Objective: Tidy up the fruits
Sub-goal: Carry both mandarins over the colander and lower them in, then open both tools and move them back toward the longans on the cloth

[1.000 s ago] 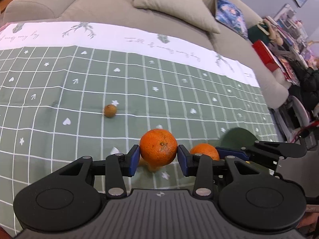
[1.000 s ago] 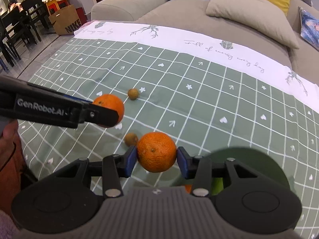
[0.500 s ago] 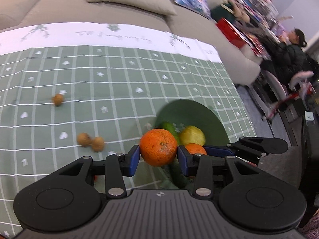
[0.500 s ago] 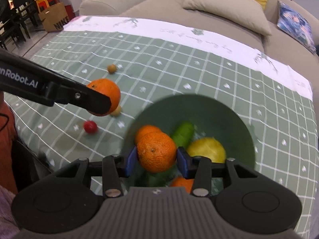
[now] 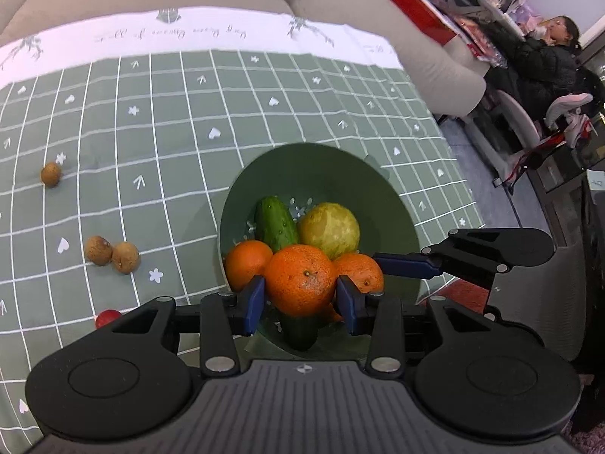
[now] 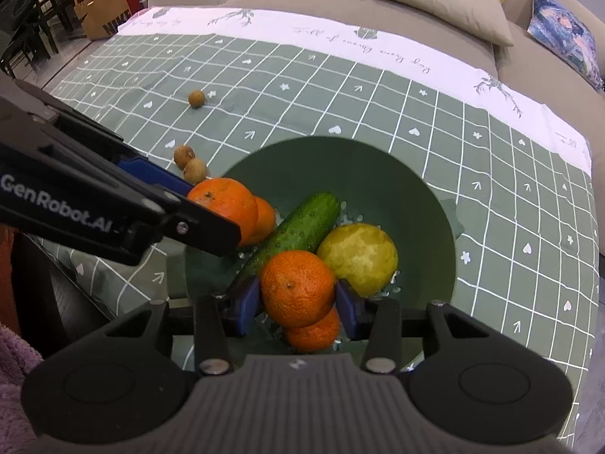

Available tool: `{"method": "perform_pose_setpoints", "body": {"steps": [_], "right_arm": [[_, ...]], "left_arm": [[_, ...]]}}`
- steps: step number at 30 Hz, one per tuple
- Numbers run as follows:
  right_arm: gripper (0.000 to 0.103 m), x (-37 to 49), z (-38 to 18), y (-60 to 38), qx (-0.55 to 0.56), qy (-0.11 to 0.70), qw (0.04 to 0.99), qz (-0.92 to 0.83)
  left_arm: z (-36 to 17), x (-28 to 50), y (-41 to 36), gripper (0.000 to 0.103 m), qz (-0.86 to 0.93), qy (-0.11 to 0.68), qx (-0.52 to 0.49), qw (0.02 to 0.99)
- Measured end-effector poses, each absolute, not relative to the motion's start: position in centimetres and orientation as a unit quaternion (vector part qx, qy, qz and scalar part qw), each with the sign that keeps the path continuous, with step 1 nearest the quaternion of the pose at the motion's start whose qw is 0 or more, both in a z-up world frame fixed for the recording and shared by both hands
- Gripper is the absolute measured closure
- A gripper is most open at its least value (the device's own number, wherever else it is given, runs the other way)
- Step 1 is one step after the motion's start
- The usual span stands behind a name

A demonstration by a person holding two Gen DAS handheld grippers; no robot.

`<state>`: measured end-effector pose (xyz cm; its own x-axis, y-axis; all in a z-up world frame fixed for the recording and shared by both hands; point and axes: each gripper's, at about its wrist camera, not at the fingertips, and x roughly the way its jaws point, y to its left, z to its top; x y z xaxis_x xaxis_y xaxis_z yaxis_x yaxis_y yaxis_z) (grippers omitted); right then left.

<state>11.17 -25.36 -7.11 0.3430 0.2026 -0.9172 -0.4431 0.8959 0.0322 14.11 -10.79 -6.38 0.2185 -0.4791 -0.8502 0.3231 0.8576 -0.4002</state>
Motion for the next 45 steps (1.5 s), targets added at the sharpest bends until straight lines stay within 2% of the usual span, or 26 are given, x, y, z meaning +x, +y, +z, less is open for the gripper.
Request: {"method": "perform_pose_setpoints", "body": {"steps": [21, 29, 30, 34, 37, 42, 45], "right_arm": [[0.062, 12.2, -9.0, -24.9, -0.137, 0.574, 0.774, 0.23], [0.06, 12.5, -9.3, -24.7, -0.144, 0.582, 0.768, 0.225], [0.06, 12.5, -9.3, -24.7, -0.146, 0.583, 0.767, 0.225], [0.046, 12.6, -9.0, -24.5, -0.148, 0.581, 0.769, 0.221], [0.044, 12.6, -8.5, -24.3, -0.156, 0.577, 0.771, 0.22], [0.035, 12.5, -7.6, -23.9, -0.174, 0.568, 0.776, 0.212], [0.035, 12.4, -6.9, -23.6, -0.178, 0.563, 0.78, 0.207]], "left_arm": [[-9.1, 15.1, -12.7, 0.057, -0.251, 0.612, -0.042, 0.749], [-9.4, 15.5, -12.1, 0.049, -0.245, 0.611, -0.056, 0.751], [-9.5, 15.5, -12.1, 0.049, -0.243, 0.612, -0.055, 0.75], [-9.4, 15.2, -11.9, 0.047, -0.248, 0.611, -0.057, 0.749], [-8.8, 15.0, -11.6, 0.043, -0.253, 0.604, -0.055, 0.754], [-7.4, 14.8, -10.7, 0.042, -0.262, 0.587, -0.066, 0.763], [-6.2, 14.5, -9.6, 0.042, -0.256, 0.569, -0.075, 0.778]]}}
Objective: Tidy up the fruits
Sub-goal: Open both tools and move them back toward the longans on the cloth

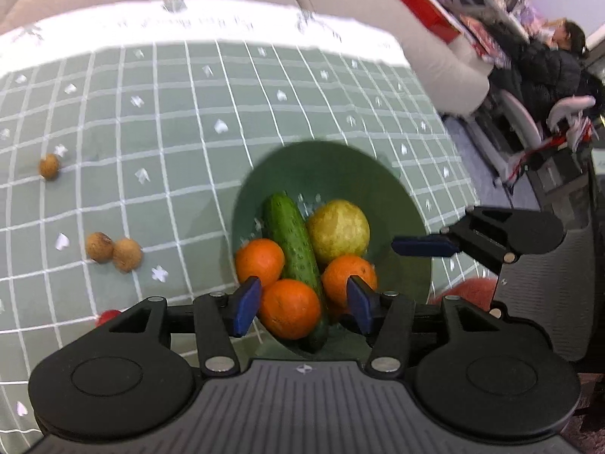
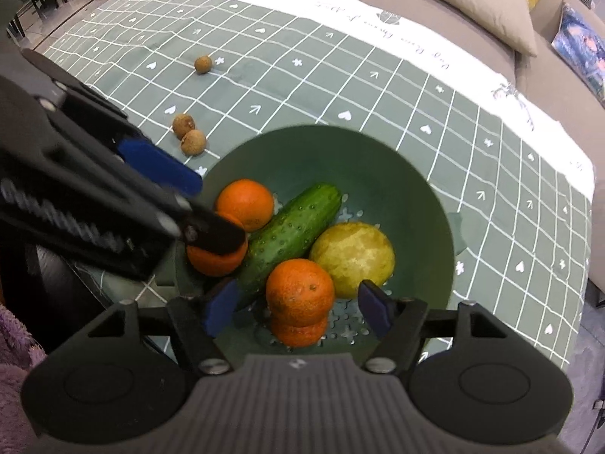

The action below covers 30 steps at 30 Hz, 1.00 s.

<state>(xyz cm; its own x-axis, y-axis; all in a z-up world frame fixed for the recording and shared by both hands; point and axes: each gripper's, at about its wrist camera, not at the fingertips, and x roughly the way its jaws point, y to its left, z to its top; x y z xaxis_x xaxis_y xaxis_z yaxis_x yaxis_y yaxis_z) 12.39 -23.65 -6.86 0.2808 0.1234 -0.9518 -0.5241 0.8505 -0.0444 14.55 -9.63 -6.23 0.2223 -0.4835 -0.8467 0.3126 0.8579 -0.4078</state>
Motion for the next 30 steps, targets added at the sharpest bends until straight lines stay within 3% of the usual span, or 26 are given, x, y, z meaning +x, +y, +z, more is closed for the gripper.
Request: {"method": "perform_pose_setpoints", "body": {"steps": [9, 18, 24, 27, 30], "right_arm": [[0.021, 12.6, -4.6, -22.7, -0.171, 0.534, 0.81, 0.172], [0.021, 13.1, -3.7, -20.4, -0.091, 0.499, 0.846, 0.163], [0.027, 13.9, -4.1, -17.0, -0.06, 0.472, 0.86, 0.187], [0.036, 14.3, -4.5, -15.5, -0.047, 0.466, 0.863, 0.193], [0.037, 14.5, -4.9, -14.4, -0.043, 0.455, 0.866, 0.203]], "left_arm": [[-3.3, 14.3, -6.0, 0.042, -0.223, 0.514, -0.064, 0.826], [-3.0, 14.2, -1.7, 0.042, -0.182, 0.493, -0.057, 0.849], [-3.6, 13.8, 1.3, 0.042, -0.15, 0.479, -0.073, 0.862], [-4.0, 13.7, 2.7, 0.042, -0.138, 0.478, -0.085, 0.863], [-4.5, 13.6, 3.8, 0.043, -0.125, 0.478, -0.077, 0.866]]}}
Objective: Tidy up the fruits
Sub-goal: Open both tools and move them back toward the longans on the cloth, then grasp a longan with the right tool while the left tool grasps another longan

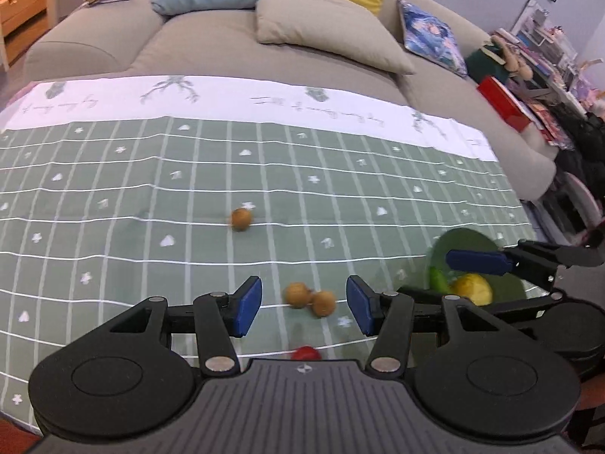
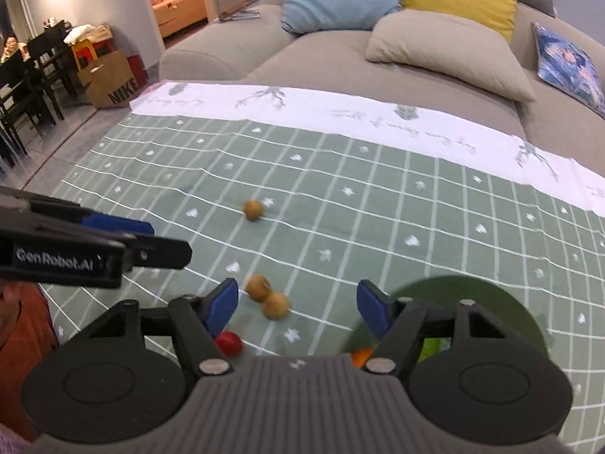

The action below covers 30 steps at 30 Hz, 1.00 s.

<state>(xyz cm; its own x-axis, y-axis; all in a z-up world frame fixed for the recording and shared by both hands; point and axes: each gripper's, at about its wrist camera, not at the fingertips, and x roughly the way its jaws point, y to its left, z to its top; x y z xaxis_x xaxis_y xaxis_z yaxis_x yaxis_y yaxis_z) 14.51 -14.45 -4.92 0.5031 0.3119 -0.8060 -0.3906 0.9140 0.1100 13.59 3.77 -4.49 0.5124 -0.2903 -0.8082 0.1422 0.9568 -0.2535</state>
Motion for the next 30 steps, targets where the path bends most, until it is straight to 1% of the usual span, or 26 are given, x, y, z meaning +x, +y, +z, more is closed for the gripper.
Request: {"method": "perform_pose_setpoints", "body": {"steps": [2, 4, 6, 10, 15, 18, 23, 30], "right_arm": [[0.041, 14.8, -5.5, -13.9, -0.039, 0.458, 0.863, 0.211], [0.051, 15.2, -6.3, -13.2, -0.04, 0.462, 0.858, 0.218], [0.053, 15.5, -7.0, -12.7, -0.048, 0.467, 0.854, 0.224], [0.063, 16.4, -8.2, -12.1, -0.055, 0.478, 0.845, 0.232], [0.065, 17.7, -9.4, -11.1, -0.055, 0.491, 0.832, 0.254], [0.073, 18.6, -10.8, -10.2, -0.054, 0.508, 0.819, 0.261], [0.073, 19.5, -13.0, -8.7, -0.06, 0.528, 0.805, 0.264], [0.074, 20.6, -14.3, -7.7, -0.075, 0.54, 0.797, 0.261]], "left_arm": [[-4.9, 13.5, 4.4, 0.046, -0.121, 0.48, -0.077, 0.866], [-5.4, 13.7, 5.0, 0.05, -0.119, 0.486, -0.08, 0.862], [-5.9, 13.8, 5.6, 0.052, -0.116, 0.49, -0.087, 0.86], [-7.0, 14.4, 6.3, 0.057, -0.117, 0.494, -0.097, 0.856], [-8.1, 15.7, 6.3, 0.06, -0.12, 0.506, -0.082, 0.85], [-8.8, 16.1, 6.5, 0.06, -0.119, 0.515, -0.082, 0.845], [-9.7, 16.4, 6.8, 0.06, -0.12, 0.526, -0.08, 0.838], [-10.5, 17.0, 7.2, 0.06, -0.121, 0.536, -0.079, 0.831]]}}
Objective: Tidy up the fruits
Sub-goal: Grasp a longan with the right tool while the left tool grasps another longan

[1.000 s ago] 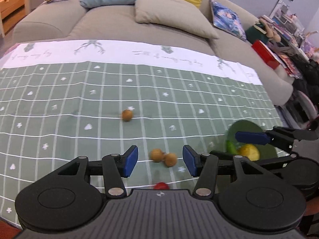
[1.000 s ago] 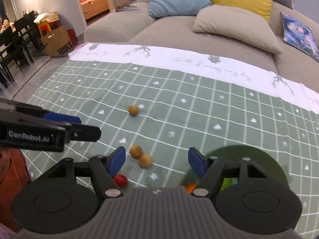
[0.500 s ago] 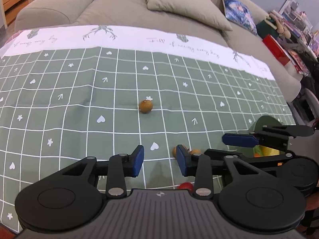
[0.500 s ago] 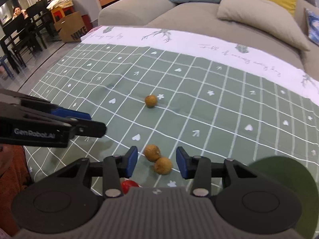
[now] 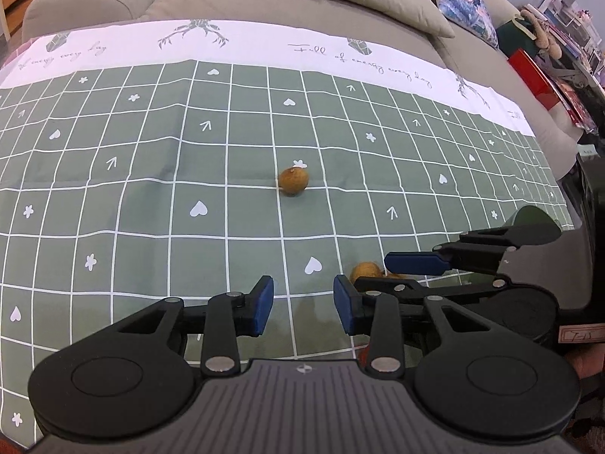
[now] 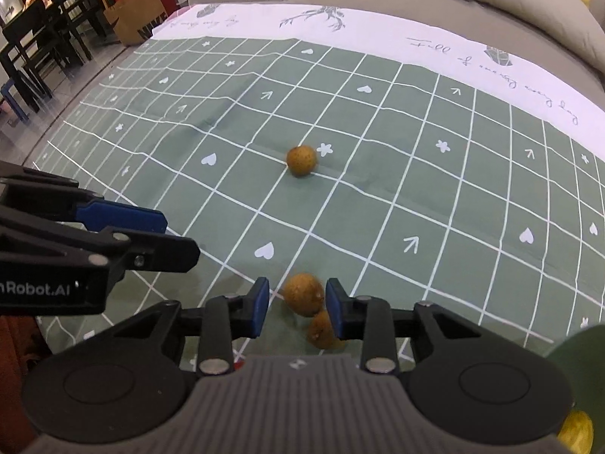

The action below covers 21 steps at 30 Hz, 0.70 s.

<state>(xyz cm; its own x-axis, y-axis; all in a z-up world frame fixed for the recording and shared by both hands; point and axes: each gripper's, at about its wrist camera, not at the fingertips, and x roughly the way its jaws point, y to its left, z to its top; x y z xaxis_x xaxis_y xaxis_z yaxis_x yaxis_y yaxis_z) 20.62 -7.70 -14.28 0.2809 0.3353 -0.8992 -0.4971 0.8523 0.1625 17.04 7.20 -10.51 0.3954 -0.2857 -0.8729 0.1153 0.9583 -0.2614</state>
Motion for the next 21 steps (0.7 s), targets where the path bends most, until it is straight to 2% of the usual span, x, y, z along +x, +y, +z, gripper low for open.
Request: {"method": "perform_pose_setpoints", "body": {"steps": [2, 3, 13, 21], "right_arm": [[0.079, 20.9, -14.6, -7.5, -0.083, 0.544, 0.793, 0.261], [0.084, 21.0, -14.8, -7.4, -0.084, 0.547, 0.791, 0.262], [0.082, 21.9, -15.5, -7.5, -0.073, 0.559, 0.779, 0.275], [0.083, 23.2, -14.2, -8.3, -0.063, 0.537, 0.803, 0.251]], "left_arm": [[-10.7, 17.3, 7.2, 0.06, -0.123, 0.54, -0.08, 0.829], [-10.8, 17.4, 7.2, 0.06, -0.125, 0.541, -0.08, 0.828], [-11.6, 19.3, 6.6, 0.06, -0.133, 0.544, -0.059, 0.826], [-12.5, 22.2, 5.8, 0.06, -0.132, 0.535, -0.05, 0.833]]}}
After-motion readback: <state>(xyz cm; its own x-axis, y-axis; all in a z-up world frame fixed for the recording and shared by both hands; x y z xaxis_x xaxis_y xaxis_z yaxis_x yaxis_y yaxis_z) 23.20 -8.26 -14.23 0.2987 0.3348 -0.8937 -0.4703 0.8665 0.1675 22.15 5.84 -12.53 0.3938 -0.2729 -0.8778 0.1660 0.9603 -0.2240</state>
